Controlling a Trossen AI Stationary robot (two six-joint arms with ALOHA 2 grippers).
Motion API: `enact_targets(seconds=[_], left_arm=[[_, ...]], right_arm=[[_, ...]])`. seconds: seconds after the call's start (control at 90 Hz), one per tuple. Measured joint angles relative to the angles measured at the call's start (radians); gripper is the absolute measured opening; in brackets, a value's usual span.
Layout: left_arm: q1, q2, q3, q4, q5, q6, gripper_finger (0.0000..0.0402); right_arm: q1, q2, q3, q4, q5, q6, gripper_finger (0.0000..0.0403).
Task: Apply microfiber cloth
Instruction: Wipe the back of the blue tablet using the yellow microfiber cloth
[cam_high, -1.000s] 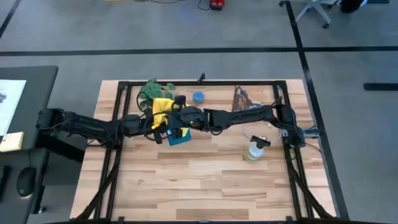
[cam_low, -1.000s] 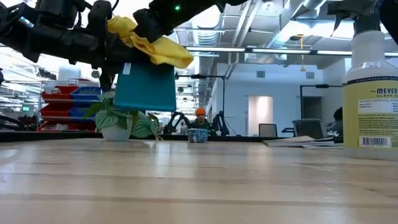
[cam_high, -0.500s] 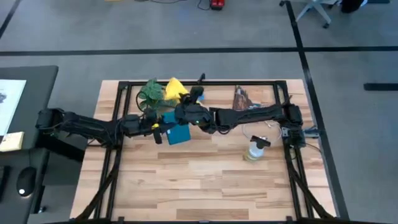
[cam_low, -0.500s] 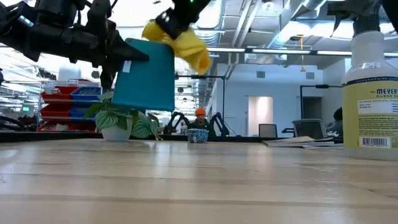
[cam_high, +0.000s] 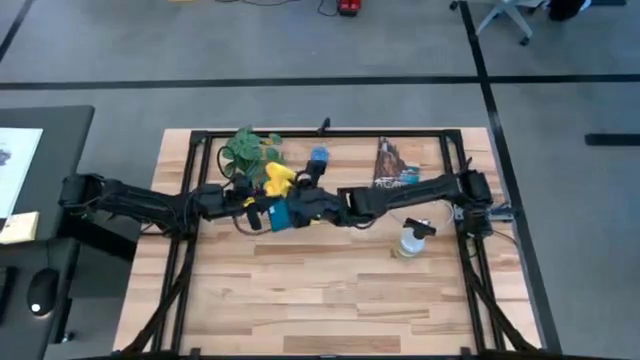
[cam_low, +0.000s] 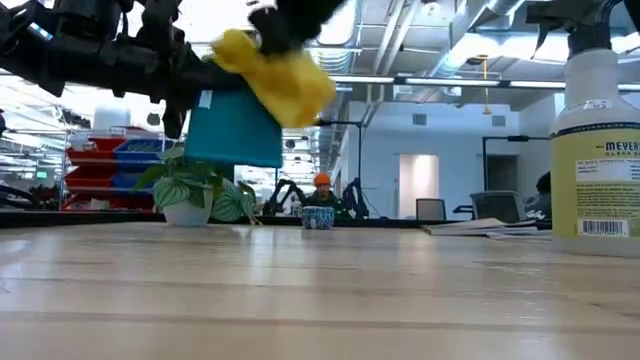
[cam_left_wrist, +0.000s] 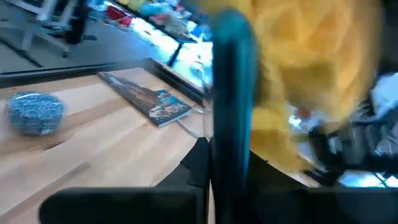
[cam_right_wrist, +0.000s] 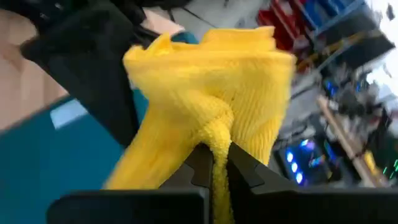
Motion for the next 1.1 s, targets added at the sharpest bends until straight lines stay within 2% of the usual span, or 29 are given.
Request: enact_targets(seconds=[0.078, 0.2, 0.411, 0.567, 0.667, 0.822, 1.011, 1.067, 1.1], left_arm=[[-0.001, 0.0, 0.0, 0.004, 0.002, 0.006, 0.0011], [0.0, 0.0, 0.0, 0.004, -0.012, 0.015, 0.0011], [0.003, 0.0, 0.0, 0.029, -0.023, 0.028, 0.0011], [0.003, -0.001, 0.0, 0.05, -0.023, 0.042, 0.0011], [-0.001, -0.004, 0.006, 0.087, 0.021, 0.026, 0.0011], [0.002, -0.003, 0.003, 0.064, -0.004, 0.048, 0.0011], [0.002, -0.004, 0.003, 0.062, -0.004, 0.061, 0.0011], [0.002, -0.004, 0.003, 0.06, -0.009, 0.071, 0.0011], [0.002, -0.004, 0.003, 0.059, -0.01, 0.074, 0.0011]], right_arm=[[0.0, 0.002, -0.047, 0.001, 0.002, 0.066, 0.0], [0.011, 0.014, -0.122, 0.022, -0.102, 0.123, 0.0], [0.024, 0.075, -0.201, 0.107, -0.191, 0.164, 0.0], [0.024, 0.118, -0.218, 0.046, -0.218, 0.198, 0.0], [0.034, 0.121, -0.222, -0.043, -0.226, 0.2, 0.0], [0.054, 0.086, -0.22, -0.223, -0.213, 0.176, 0.0], [0.06, -0.004, -0.219, -0.376, -0.015, 0.083, 0.0], [0.054, -0.026, -0.219, -0.373, -0.016, 0.045, 0.0], [0.049, -0.035, -0.219, -0.358, -0.053, 0.024, 0.0]])
